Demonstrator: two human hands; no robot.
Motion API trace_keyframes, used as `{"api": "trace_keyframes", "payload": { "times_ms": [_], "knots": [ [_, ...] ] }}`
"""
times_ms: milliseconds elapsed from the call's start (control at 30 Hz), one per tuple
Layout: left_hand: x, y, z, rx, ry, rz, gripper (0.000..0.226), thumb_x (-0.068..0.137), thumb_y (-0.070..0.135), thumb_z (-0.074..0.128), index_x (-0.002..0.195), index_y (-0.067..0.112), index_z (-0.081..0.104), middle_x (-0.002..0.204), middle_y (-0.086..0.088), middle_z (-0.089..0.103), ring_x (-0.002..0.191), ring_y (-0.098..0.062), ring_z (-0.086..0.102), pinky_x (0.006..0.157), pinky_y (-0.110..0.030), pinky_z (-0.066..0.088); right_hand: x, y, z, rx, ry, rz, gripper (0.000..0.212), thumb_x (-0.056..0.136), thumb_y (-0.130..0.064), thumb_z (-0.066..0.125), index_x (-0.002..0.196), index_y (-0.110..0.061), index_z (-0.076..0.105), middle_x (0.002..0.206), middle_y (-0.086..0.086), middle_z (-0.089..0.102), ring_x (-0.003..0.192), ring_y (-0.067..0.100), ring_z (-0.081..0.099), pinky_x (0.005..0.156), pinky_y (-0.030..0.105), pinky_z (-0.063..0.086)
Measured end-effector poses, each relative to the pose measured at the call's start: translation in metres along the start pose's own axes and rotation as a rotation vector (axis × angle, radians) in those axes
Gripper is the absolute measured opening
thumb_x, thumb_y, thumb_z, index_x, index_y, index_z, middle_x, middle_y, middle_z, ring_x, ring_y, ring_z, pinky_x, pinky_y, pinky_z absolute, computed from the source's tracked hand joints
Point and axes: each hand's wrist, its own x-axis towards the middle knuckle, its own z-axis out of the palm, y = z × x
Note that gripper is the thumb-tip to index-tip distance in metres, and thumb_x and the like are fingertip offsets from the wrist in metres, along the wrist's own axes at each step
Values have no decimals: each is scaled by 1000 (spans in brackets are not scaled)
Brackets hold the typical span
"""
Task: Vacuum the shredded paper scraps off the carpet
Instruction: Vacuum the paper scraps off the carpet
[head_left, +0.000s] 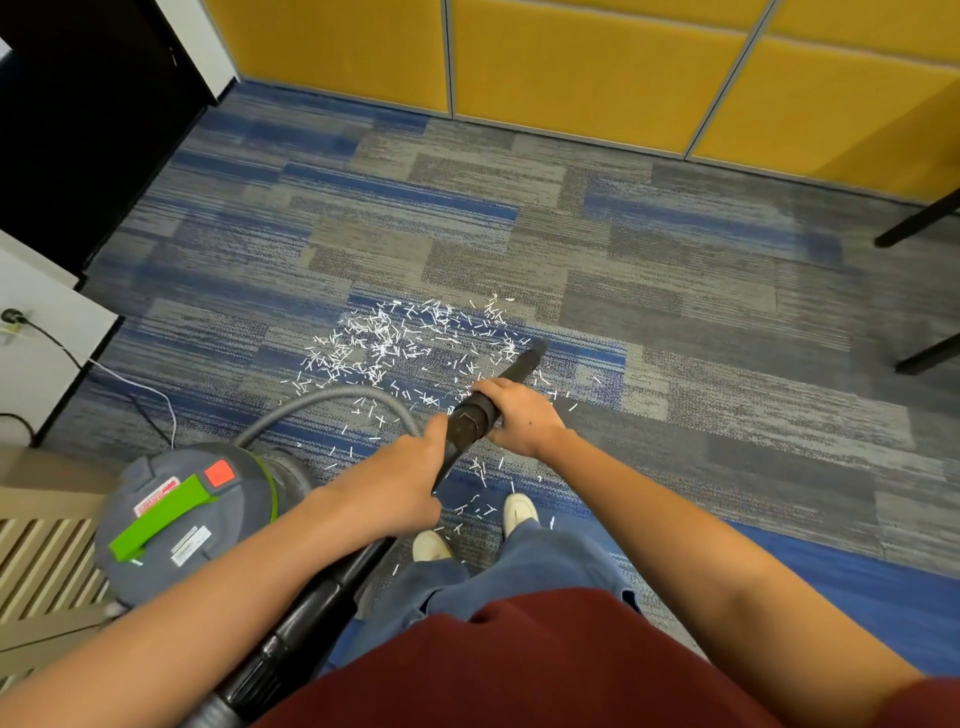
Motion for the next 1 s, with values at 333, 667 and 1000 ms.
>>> {"api": "trace_keyframes", "payload": {
  "times_ms": [333,667,1000],
  "knots": [
    [-1,16,13,97,-56,110,63,84,4,54,136,17,20,76,3,42,68,-17,48,60,-28,39,-30,29,13,80,-12,181,50,79,-24,70,126,-19,53,126,5,53,111,29,55,93,44,47],
    [-5,21,10,152,-101,160,65,84,4,52,137,18,17,74,4,40,65,-17,44,60,-29,35,-44,36,16,-57,0,214,45,76,-36,68,117,-21,55,109,4,60,95,29,63,83,41,53],
    [-16,11,13,102,-74,87,62,87,6,52,136,18,17,75,2,41,73,-20,49,63,-30,39,-26,14,21,88,-19,176,44,75,-27,72,114,-15,57,110,9,58,97,31,61,87,44,50]
  ]
}}
